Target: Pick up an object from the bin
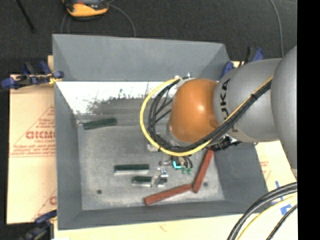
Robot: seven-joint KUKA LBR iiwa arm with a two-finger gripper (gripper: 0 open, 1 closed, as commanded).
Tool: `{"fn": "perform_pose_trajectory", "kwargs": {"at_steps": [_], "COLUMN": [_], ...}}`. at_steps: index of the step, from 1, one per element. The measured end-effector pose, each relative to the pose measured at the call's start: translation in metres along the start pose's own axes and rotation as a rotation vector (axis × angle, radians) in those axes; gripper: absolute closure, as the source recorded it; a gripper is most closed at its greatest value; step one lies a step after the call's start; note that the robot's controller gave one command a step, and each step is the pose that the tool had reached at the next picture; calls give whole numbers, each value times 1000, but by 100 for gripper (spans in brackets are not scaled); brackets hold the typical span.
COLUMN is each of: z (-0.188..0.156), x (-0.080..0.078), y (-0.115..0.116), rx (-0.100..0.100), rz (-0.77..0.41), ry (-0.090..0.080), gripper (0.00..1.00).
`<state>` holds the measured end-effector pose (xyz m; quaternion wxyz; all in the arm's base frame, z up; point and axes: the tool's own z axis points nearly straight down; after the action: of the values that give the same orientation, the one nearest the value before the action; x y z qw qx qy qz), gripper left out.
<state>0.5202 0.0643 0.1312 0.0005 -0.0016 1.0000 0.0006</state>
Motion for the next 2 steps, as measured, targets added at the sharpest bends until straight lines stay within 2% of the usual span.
{"fn": "perform_pose_trajectory", "kwargs": {"at_steps": [1, 2], "z": [-1, 41], "x": [-1, -9], "y": [0, 24], "rx": [0, 0], "rz": [2, 131], "ry": [-2, -7], "gripper": [0, 0]}}
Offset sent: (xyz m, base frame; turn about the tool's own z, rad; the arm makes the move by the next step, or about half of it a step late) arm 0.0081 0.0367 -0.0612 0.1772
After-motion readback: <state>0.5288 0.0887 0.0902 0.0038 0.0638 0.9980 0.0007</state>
